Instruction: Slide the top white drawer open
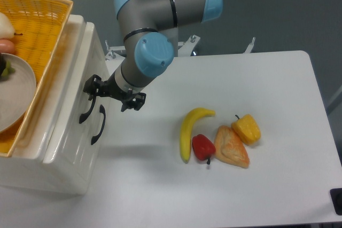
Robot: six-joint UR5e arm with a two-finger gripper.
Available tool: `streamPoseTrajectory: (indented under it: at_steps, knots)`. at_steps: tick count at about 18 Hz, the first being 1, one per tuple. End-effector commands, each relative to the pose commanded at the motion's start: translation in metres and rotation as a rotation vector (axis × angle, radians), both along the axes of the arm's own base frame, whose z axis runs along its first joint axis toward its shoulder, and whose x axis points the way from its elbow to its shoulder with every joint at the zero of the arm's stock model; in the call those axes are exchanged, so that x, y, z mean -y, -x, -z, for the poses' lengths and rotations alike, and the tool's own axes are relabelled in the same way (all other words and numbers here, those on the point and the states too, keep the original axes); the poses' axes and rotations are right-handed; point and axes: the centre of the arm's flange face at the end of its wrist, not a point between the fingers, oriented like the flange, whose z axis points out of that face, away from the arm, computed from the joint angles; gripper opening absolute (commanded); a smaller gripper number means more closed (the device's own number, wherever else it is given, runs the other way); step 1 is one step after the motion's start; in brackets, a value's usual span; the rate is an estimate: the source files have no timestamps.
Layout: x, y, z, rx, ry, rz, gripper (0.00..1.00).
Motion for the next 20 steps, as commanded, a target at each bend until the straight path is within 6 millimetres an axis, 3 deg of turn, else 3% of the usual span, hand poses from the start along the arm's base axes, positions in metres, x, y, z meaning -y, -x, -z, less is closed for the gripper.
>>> streamPoseTrajectory:
  at_steps: [20]
  knots:
    - [-0.0044,0.0001,0.0041,-0.013,-0.004,0.009,1.0]
